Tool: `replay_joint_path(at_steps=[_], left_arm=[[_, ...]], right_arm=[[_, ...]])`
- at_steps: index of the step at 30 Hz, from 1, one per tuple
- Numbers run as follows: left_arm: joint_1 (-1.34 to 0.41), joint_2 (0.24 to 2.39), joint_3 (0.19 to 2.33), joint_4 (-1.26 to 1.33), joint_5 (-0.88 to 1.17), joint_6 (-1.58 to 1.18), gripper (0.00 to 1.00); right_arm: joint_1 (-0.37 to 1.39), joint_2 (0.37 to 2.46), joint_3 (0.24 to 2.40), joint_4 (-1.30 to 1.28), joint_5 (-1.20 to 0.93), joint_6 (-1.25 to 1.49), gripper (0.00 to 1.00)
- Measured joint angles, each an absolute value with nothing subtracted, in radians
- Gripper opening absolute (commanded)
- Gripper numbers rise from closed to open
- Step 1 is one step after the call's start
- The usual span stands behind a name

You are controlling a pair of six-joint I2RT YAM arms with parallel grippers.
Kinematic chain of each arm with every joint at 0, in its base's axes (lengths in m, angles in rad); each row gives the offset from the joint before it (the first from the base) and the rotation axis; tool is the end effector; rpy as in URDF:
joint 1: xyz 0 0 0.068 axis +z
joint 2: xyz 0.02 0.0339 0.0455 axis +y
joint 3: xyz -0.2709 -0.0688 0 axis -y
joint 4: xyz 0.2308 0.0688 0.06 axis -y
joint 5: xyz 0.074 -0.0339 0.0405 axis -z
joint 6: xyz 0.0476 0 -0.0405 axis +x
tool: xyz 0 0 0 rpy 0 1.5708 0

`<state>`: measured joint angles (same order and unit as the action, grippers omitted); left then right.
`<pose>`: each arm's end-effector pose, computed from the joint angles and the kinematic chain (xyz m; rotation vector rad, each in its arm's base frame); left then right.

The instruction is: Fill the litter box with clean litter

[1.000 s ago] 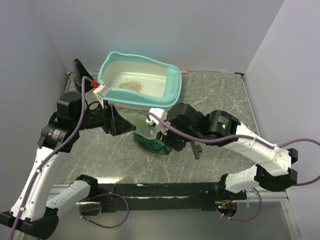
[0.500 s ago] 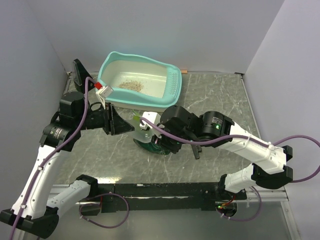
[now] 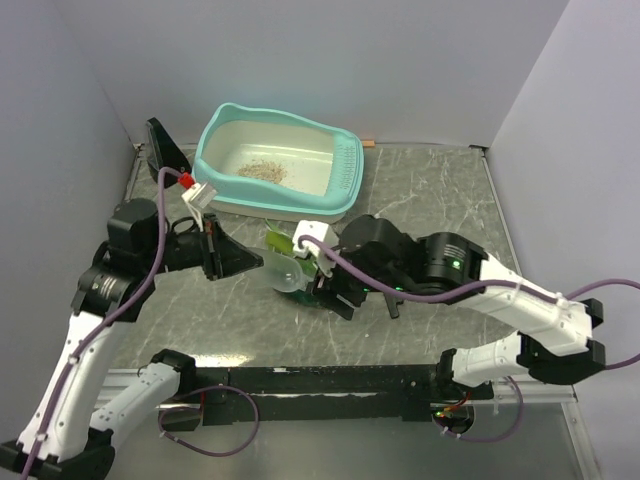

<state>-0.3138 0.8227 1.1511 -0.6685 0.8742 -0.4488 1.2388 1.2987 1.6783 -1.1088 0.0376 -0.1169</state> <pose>0.1156 -0.0759 0.4084 0.5006 1.9483 -1.3308 0.0767 0.2168 0.4347 -1.4635 1.8494 0.5239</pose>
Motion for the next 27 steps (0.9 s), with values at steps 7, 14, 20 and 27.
replay_joint_path(at_steps=[7, 14, 20, 27], left_arm=[[-0.315, 0.717, 1.142, -0.617, 0.829, -0.429, 0.01], [-0.315, 0.640, 1.110, -0.574, 0.729, -0.432, 0.01], [-0.315, 0.633, 1.079, -0.516, 0.667, -0.443, 0.01], [-0.315, 0.678, 1.069, -0.457, 0.627, -0.456, 0.01]], right_arm=[[1.181, 1.211, 1.670, -0.918, 0.006, -0.026, 0.80], [0.944, 1.114, 1.539, -0.631, -0.262, 0.128, 0.80], [0.833, 1.105, 1.424, -0.375, -0.498, 0.268, 0.80], [0.715, 1.033, 1.189, -0.154, -0.620, 0.371, 0.80]])
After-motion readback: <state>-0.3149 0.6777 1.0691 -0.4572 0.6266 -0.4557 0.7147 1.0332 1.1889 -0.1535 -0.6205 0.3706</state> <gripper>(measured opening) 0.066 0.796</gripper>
